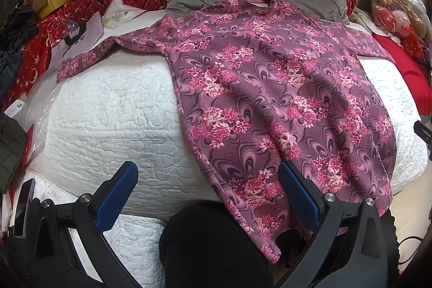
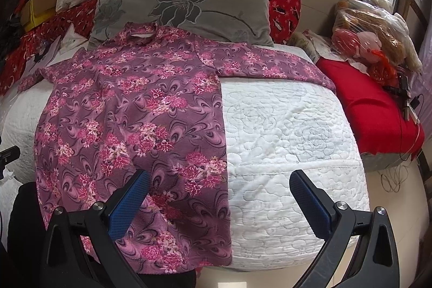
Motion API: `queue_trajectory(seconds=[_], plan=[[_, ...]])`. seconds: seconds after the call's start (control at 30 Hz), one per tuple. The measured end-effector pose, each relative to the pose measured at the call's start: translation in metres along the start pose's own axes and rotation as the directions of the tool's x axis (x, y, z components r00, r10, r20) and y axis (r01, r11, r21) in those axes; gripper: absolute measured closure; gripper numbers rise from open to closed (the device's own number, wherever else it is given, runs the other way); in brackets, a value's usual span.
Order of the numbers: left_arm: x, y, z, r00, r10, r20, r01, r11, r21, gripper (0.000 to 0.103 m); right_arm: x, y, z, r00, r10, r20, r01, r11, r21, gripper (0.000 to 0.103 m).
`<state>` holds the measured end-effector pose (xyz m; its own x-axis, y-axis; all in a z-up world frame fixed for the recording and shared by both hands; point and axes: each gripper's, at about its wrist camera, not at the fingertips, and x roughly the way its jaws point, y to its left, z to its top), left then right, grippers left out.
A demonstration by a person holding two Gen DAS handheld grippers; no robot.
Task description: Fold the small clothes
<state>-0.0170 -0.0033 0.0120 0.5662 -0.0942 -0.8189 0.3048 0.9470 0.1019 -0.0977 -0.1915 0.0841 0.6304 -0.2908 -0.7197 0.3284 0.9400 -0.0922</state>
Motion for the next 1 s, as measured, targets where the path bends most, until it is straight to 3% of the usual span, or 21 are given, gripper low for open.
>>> queue_trajectory(seconds=[0.4,0.53,0.63,0.7,0.8,0.87,0.9,0.93,0.97,1.0], plan=[[0.012,0.004,0.004,0.999,0.002,-0.044,-0.002,1.000,-0.005,0.000,0.016,-0.005,-0.005,0.999,0.015,-0.038,-0.015,1.000,0.018,0.001],[0.025,0.014,0.007,0.993,-0.038,-0.111,0.034,0.999,-0.038,0.000,0.026,-0.010,-0.008,0.998,0.021,-0.063,-0.019,0.999,0.028,0.001],[0.043,0.031,0.006,0.972,-0.111,-0.205,0.085,0.988,-0.131,0.000,0.037,-0.018,-0.012,0.995,0.028,-0.098,-0.024,0.999,0.044,0.004],[0.057,0.036,0.005,0.948,-0.165,-0.273,0.119,0.977,-0.178,0.000,0.045,-0.023,-0.018,0.991,0.034,-0.128,-0.027,0.998,0.053,0.007],[0.071,0.029,0.001,0.919,-0.198,-0.341,0.141,0.972,-0.185,0.000,0.062,-0.025,-0.029,0.980,0.052,-0.192,-0.042,0.997,0.058,0.012],[0.080,0.020,0.000,0.895,-0.216,-0.391,0.155,0.971,-0.182,0.000,0.076,-0.023,-0.037,0.969,0.058,-0.242,-0.048,0.998,0.046,0.023],[0.085,0.014,-0.001,0.879,-0.231,-0.418,0.170,0.969,-0.179,0.003,0.083,-0.020,-0.042,0.959,0.071,-0.274,-0.063,0.997,0.039,0.028],[0.088,0.010,-0.001,0.869,-0.243,-0.431,0.184,0.967,-0.175,0.007,0.088,-0.018,-0.046,0.951,0.090,-0.297,-0.083,0.996,0.036,0.041],[0.092,0.004,-0.002,0.856,-0.254,-0.449,0.200,0.966,-0.166,0.021,0.092,-0.014,-0.051,0.946,0.091,-0.312,-0.089,0.996,0.020,0.042],[0.097,-0.003,-0.005,0.839,-0.254,-0.481,0.207,0.967,-0.149,0.054,0.090,-0.010,-0.053,0.954,0.071,-0.292,-0.079,0.997,-0.014,0.043]])
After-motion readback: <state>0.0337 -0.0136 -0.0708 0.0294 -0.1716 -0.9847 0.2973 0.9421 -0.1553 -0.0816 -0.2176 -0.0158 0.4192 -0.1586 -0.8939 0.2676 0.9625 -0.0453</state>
